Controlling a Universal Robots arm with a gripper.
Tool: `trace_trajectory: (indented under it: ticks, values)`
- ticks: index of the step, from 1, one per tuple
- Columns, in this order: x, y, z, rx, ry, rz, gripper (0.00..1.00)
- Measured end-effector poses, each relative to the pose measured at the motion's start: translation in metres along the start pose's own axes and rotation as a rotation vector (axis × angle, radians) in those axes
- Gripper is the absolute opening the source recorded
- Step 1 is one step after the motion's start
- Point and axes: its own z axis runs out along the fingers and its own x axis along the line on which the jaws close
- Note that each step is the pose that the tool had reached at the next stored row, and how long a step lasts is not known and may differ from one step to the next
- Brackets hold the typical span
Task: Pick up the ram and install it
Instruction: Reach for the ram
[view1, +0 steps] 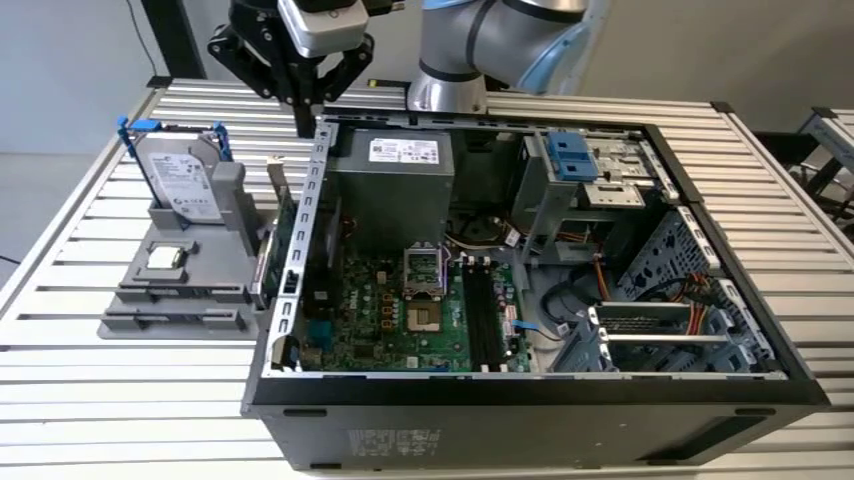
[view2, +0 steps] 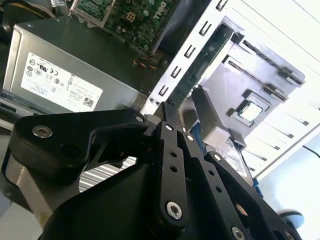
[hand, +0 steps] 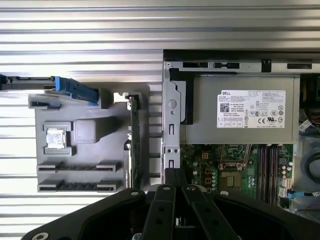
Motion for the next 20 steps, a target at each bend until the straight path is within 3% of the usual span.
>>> trace_trajectory:
  ticks: [20]
  values:
    - [0.0501,-0.001,-0.0004,-0.0002,0.0015,-0.029,0.0]
